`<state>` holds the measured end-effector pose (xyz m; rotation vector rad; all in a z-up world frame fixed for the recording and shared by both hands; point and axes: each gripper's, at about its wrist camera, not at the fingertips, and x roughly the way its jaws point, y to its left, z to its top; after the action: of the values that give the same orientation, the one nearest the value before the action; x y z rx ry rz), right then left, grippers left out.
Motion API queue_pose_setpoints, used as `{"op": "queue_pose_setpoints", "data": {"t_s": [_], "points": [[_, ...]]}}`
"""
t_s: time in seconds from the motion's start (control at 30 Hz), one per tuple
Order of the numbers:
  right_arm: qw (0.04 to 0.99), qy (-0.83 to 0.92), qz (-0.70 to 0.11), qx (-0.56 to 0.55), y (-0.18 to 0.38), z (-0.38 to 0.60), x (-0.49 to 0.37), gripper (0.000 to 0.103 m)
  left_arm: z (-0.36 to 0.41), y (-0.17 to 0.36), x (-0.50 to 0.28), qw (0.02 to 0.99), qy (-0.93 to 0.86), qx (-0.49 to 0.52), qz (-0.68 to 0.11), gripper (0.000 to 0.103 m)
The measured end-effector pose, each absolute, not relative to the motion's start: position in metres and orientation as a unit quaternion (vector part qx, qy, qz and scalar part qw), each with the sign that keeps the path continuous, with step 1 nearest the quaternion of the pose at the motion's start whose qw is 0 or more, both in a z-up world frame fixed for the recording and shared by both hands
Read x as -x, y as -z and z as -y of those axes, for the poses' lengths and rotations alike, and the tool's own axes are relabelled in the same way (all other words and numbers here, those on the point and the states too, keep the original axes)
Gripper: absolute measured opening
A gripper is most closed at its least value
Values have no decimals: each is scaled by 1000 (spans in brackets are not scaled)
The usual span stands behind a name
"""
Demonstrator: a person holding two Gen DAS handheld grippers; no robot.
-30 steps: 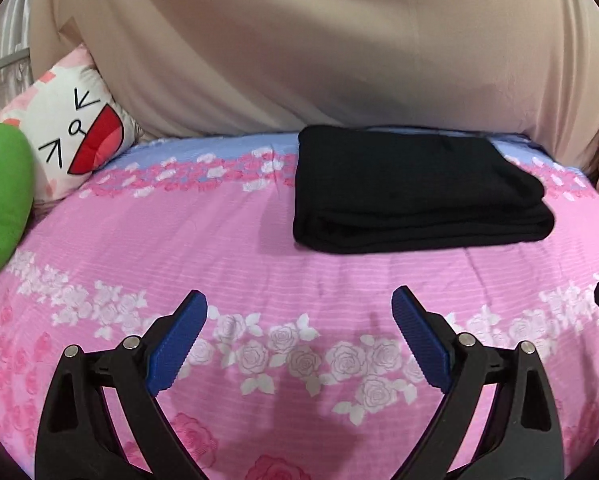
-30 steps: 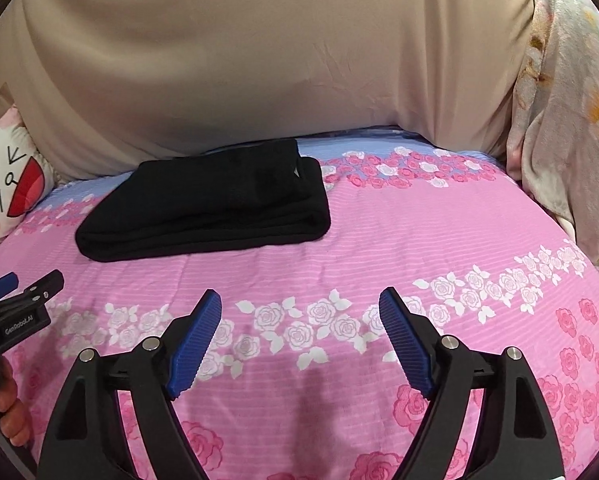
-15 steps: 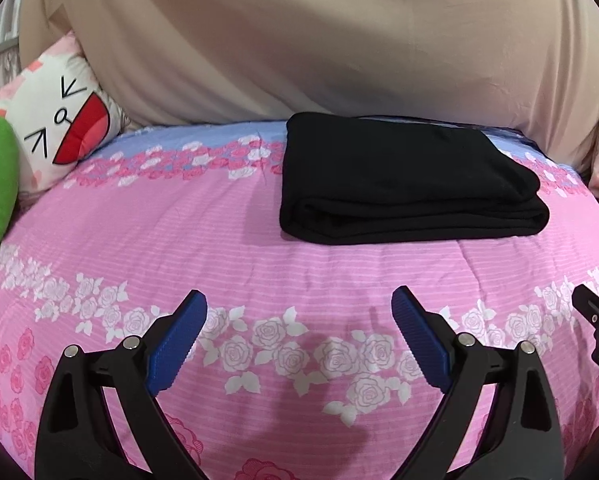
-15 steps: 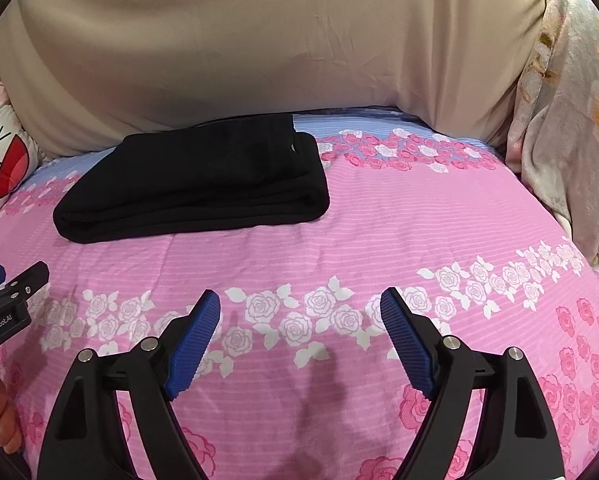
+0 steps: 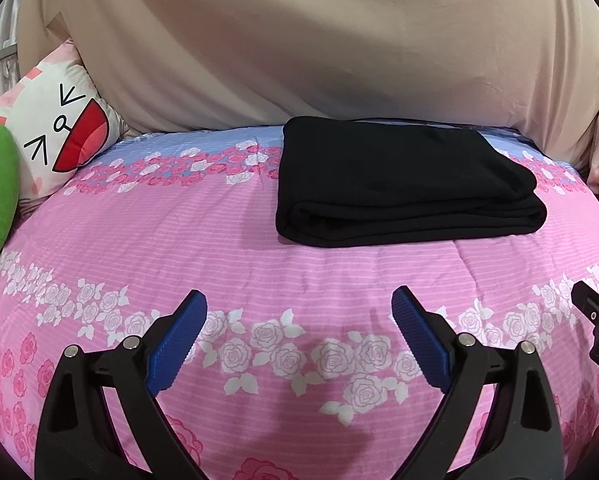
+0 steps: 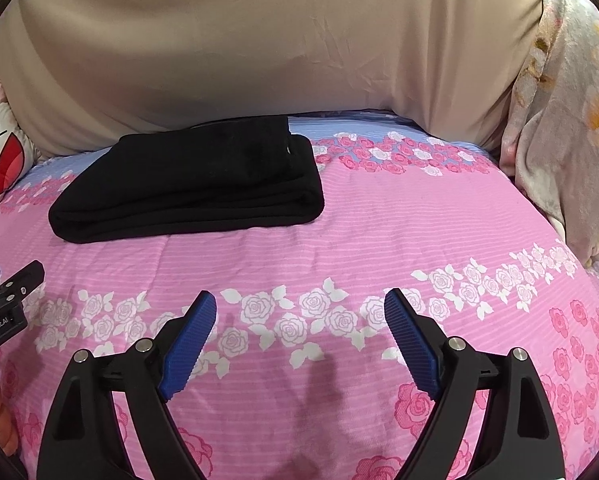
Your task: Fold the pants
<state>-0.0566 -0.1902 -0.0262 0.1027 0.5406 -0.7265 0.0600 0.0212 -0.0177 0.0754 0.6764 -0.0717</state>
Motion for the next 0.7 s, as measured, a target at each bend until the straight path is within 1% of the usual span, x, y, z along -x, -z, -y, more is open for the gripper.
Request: {"op": "queue_pose_setpoints", "data": {"t_s": [0.7], "points": [[898,351,-260,-48,26,190,57,85,-21,17,-60,943,38,-36,-329,91]]}}
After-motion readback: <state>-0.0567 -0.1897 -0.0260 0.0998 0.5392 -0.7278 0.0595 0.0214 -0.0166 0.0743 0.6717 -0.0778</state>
